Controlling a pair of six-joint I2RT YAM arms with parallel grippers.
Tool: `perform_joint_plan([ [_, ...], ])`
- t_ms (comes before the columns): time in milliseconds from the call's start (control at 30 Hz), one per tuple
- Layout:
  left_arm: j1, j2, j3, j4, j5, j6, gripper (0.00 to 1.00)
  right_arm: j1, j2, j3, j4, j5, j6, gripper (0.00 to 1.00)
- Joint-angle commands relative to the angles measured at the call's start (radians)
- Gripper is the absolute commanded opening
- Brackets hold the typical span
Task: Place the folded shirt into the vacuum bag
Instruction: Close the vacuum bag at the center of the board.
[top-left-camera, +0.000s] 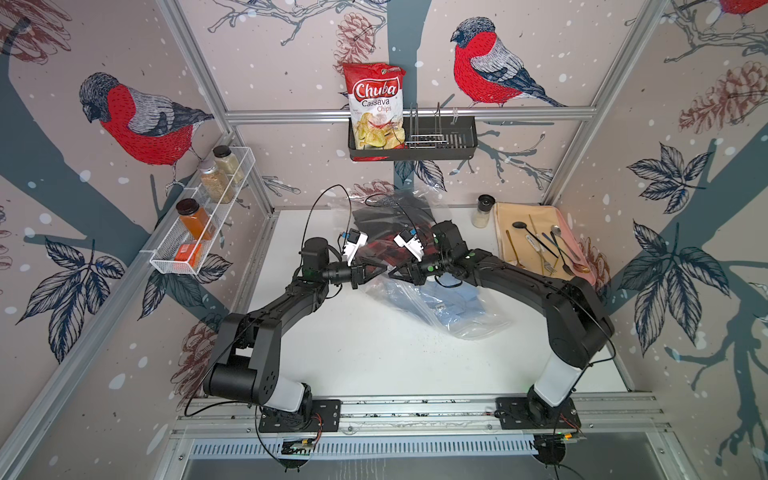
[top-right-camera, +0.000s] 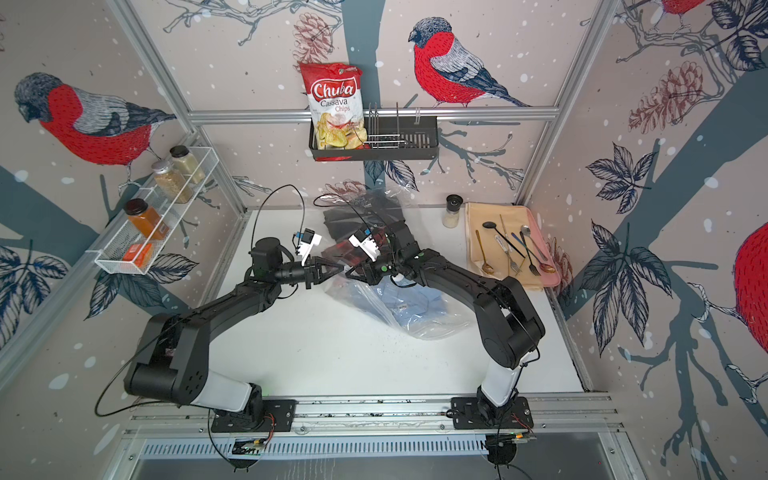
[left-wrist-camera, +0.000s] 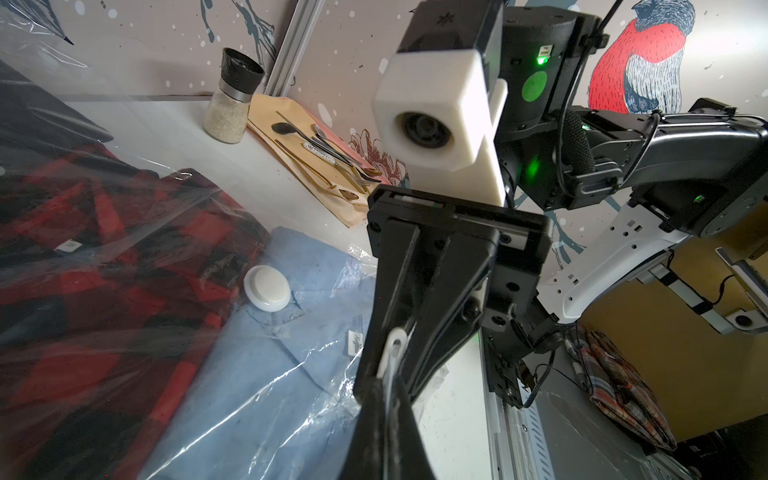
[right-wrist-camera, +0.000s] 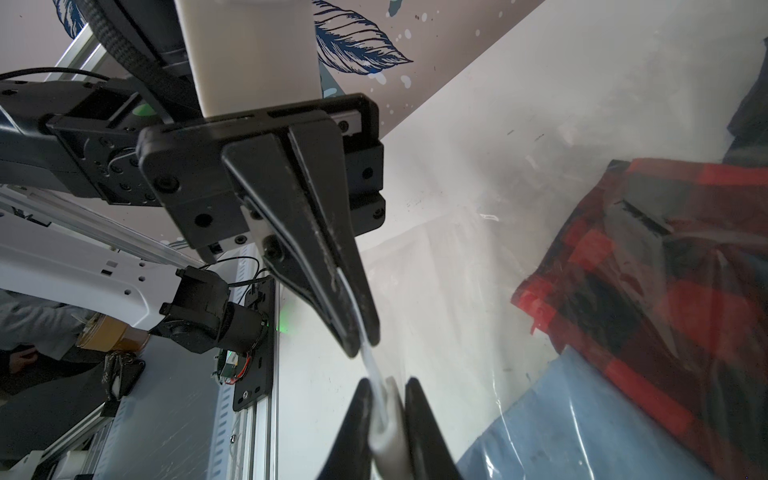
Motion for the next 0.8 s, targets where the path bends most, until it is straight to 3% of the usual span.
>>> perform_joint_plan([
  [0,0.002,0.003,0.000,0.059,0.017,-0.010,0.00,0.003,0.003,0.003,-0.003,-0.010,-0.011,0.06],
  [100,0.002,0.000,-0.003,0.060,0.011,-0.013,0.00,0.004,-0.002,-0.003,0.009,-0.008,-0.006,0.00],
  [767,0.095,-0.003,-0.036,0.275,-0.206,-0.244,0.00,0.003,-0.078,-0.104,0.004,0.135,-0.021,0.00],
])
